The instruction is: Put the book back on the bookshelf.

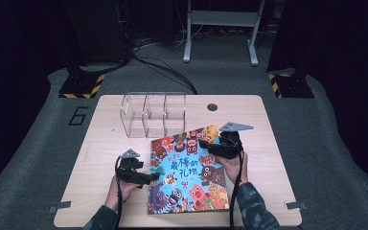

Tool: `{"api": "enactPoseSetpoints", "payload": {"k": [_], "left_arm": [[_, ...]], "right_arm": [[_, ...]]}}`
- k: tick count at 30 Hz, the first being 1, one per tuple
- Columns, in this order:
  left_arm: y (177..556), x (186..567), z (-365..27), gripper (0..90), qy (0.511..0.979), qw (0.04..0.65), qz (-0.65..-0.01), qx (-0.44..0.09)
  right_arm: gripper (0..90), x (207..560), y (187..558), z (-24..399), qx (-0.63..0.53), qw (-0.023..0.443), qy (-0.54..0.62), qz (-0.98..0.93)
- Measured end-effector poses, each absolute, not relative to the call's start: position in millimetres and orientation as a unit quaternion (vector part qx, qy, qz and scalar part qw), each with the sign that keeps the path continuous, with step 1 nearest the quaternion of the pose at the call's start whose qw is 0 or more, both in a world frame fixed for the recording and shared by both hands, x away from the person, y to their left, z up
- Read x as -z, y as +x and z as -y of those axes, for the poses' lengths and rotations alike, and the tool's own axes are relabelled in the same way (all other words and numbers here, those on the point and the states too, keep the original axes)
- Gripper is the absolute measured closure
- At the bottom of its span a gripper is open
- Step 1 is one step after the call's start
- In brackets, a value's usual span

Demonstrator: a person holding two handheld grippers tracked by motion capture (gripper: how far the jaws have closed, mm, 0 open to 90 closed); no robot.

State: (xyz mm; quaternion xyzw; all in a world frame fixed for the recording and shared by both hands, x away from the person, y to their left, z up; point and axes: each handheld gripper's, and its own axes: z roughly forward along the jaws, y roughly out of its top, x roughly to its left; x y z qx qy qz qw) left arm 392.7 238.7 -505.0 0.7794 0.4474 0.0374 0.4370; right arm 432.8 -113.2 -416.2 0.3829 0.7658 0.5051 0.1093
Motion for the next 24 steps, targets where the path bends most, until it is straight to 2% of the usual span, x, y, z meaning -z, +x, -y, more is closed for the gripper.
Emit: {"api": "enactPoseSetpoints", "payload": {"k": [24], "left_arm": [[394,499,-226,0.0,0.792,0.44,-0.423,-0.014]], "right_arm": [[58.8,414,422,107,-0.527,0.13,0.359,-0.759]]}}
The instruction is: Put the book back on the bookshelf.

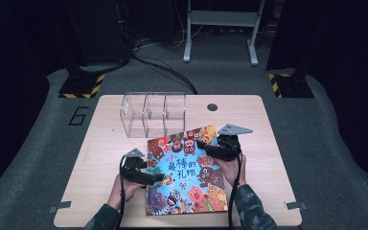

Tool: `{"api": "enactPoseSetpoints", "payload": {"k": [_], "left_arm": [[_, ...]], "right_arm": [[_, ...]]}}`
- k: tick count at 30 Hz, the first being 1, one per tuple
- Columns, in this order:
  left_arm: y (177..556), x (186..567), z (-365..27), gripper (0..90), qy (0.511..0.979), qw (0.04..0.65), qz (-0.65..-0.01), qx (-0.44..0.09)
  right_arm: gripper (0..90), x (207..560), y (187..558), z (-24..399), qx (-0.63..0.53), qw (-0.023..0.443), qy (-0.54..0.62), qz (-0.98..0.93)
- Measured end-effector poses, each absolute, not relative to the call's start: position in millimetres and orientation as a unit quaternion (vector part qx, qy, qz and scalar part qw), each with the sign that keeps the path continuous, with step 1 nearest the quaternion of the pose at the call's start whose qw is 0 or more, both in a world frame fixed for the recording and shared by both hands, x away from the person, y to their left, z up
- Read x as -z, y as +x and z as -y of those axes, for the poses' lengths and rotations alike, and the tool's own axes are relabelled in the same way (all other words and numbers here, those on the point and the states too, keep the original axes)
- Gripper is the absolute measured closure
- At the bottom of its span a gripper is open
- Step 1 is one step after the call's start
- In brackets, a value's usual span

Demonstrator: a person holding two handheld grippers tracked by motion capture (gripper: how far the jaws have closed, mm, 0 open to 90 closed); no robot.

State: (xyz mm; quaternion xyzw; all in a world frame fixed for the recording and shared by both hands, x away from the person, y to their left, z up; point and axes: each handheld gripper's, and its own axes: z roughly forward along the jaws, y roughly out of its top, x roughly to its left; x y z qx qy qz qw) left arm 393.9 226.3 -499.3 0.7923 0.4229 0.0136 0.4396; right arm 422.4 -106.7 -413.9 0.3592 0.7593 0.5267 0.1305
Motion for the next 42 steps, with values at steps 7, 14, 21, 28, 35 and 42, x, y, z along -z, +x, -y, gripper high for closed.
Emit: {"api": "enactPoseSetpoints", "payload": {"k": [7,14,21,28,35,42], "left_arm": [[394,500,-227,0.0,0.787,0.446,-0.427,-0.005],[396,501,-227,0.0,0.784,0.449,-0.428,0.006],[398,500,-227,0.0,0.786,0.449,-0.426,0.013],[395,501,-229,2.9,0.784,0.451,-0.426,0.006],[396,502,-228,5.1,0.788,0.453,-0.418,0.003],[396,500,-225,7.2,0.8,0.437,-0.412,-0.009]], "right_arm": [[58.7,413,422,106,-0.528,0.131,0.357,-0.76],[58.7,413,421,105,-0.529,0.131,0.356,-0.759],[58.7,414,422,106,-0.533,0.13,0.352,-0.758],[58.6,421,429,111,-0.532,0.1,0.369,-0.755],[59.0,423,435,117,-0.517,0.066,0.376,-0.766],[59.2,424,441,124,-0.497,0.028,0.397,-0.771]]}}
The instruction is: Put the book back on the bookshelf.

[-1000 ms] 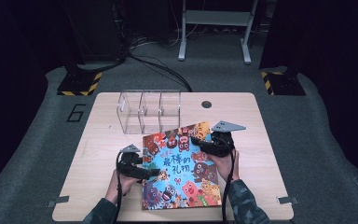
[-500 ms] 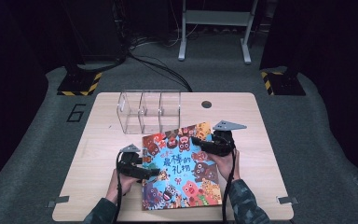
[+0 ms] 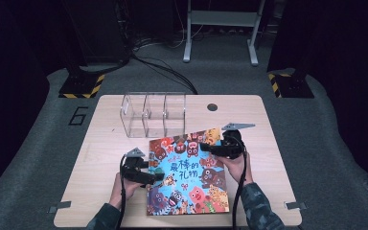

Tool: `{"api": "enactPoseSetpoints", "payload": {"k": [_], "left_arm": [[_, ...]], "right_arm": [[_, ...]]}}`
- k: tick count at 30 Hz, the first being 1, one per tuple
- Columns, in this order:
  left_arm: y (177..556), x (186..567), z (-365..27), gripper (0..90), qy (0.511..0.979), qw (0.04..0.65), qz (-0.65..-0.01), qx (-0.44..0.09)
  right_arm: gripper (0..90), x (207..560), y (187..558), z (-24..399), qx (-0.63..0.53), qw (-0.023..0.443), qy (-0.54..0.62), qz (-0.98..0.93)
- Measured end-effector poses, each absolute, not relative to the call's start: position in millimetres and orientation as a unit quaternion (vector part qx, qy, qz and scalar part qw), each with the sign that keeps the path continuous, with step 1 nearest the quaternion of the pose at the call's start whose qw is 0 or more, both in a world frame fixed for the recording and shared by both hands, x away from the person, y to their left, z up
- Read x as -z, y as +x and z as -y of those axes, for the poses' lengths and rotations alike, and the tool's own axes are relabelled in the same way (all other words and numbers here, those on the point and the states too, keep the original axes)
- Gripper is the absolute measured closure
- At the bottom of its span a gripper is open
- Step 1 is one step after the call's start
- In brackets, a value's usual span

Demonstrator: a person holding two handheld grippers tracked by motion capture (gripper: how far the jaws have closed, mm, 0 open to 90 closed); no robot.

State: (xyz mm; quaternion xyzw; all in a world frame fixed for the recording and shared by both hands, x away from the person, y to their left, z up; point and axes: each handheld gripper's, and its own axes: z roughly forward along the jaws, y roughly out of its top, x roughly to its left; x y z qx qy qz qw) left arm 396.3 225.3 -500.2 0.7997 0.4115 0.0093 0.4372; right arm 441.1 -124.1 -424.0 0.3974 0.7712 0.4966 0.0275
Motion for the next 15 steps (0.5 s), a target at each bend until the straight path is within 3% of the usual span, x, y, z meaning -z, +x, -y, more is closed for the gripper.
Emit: {"api": "enactPoseSetpoints", "payload": {"k": [3,15], "left_arm": [[397,503,-225,7.2,0.796,0.441,-0.414,-0.001],[397,501,-230,10.8,0.789,0.455,-0.414,-0.002]], "right_arm": [[59.4,424,441,125,-0.49,0.023,0.402,-0.773],[59.0,426,422,125,-0.525,0.087,0.359,-0.767]]}}
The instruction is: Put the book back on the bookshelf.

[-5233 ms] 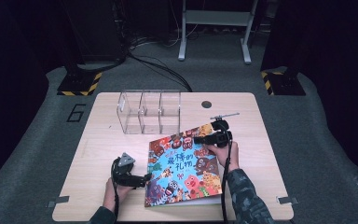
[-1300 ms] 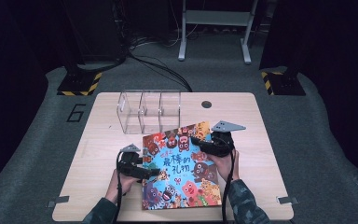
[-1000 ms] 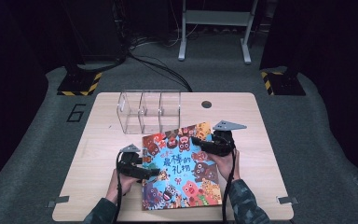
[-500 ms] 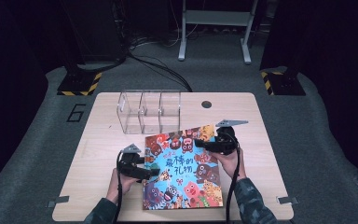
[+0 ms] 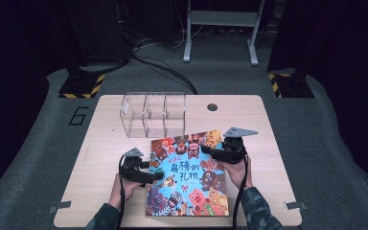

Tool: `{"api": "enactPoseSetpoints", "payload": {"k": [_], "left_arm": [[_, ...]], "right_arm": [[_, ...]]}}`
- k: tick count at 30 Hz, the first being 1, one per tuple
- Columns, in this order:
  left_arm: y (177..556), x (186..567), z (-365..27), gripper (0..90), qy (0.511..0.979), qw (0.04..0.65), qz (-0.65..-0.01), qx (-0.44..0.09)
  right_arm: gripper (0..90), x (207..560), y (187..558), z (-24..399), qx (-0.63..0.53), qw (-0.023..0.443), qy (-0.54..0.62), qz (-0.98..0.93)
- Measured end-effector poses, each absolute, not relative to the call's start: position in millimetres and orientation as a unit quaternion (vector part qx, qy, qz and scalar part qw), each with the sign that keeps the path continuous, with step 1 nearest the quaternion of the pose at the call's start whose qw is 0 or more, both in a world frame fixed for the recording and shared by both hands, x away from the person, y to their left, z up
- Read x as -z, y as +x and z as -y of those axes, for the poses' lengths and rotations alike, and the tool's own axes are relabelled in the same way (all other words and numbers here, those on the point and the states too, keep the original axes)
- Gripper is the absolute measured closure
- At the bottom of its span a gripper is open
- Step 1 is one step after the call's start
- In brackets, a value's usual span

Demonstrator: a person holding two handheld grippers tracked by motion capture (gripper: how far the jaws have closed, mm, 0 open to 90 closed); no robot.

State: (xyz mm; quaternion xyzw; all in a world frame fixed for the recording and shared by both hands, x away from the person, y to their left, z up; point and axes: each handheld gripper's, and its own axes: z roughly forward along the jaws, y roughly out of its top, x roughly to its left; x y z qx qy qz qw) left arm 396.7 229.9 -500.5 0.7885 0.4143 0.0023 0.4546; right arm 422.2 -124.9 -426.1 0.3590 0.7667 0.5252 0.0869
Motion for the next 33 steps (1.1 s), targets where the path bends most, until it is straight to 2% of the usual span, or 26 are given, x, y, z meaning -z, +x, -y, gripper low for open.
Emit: {"api": "enactPoseSetpoints", "payload": {"k": [8,12,17,28,33], "left_arm": [[398,499,-235,10.2,0.781,0.467,-0.415,0.011],[399,502,-238,11.9,0.764,0.487,-0.421,0.029],[399,499,-241,13.2,0.769,0.49,-0.41,0.024],[395,496,-243,15.1,0.772,0.495,-0.399,0.001],[396,493,-244,17.1,0.783,0.483,-0.393,0.005]], "right_arm": [[58.5,424,418,120,-0.541,0.106,0.331,-0.766],[58.5,424,418,118,-0.546,0.104,0.329,-0.763],[58.6,426,419,118,-0.556,0.097,0.328,-0.758],[59.2,426,428,120,-0.532,0.037,0.381,-0.755],[59.0,425,428,120,-0.526,0.028,0.391,-0.754]]}}
